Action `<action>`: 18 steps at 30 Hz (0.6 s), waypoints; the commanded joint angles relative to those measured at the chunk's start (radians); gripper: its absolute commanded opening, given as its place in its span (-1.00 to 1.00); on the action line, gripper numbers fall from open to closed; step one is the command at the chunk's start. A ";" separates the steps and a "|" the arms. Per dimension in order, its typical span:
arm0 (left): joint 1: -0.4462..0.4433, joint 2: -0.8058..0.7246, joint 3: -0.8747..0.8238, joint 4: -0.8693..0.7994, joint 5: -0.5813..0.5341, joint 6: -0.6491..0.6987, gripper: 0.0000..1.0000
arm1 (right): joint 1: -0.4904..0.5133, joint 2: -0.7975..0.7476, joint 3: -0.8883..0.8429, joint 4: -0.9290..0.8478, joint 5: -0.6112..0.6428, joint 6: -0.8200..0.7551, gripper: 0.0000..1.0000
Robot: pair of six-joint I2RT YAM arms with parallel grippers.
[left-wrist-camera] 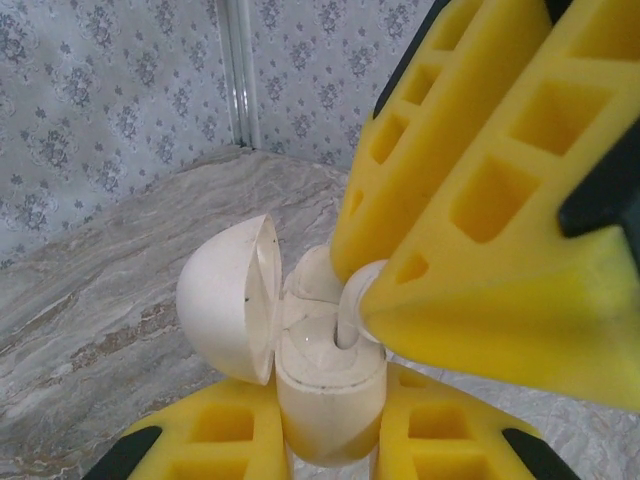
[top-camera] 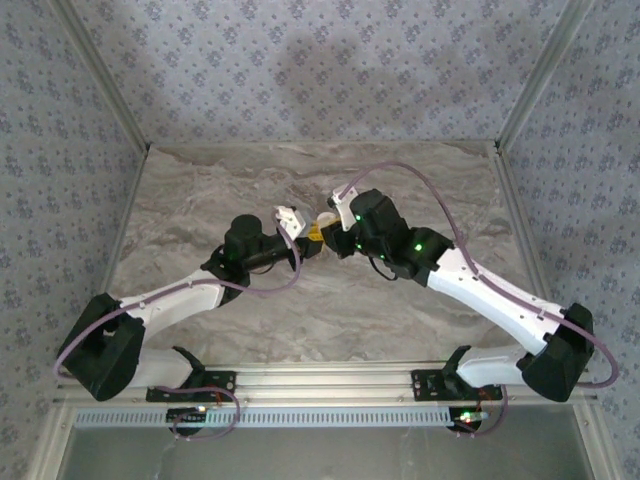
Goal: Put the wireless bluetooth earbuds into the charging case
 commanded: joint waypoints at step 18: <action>-0.005 -0.048 0.026 0.015 -0.002 0.047 -0.72 | -0.194 -0.089 0.031 0.006 -0.465 0.288 -0.02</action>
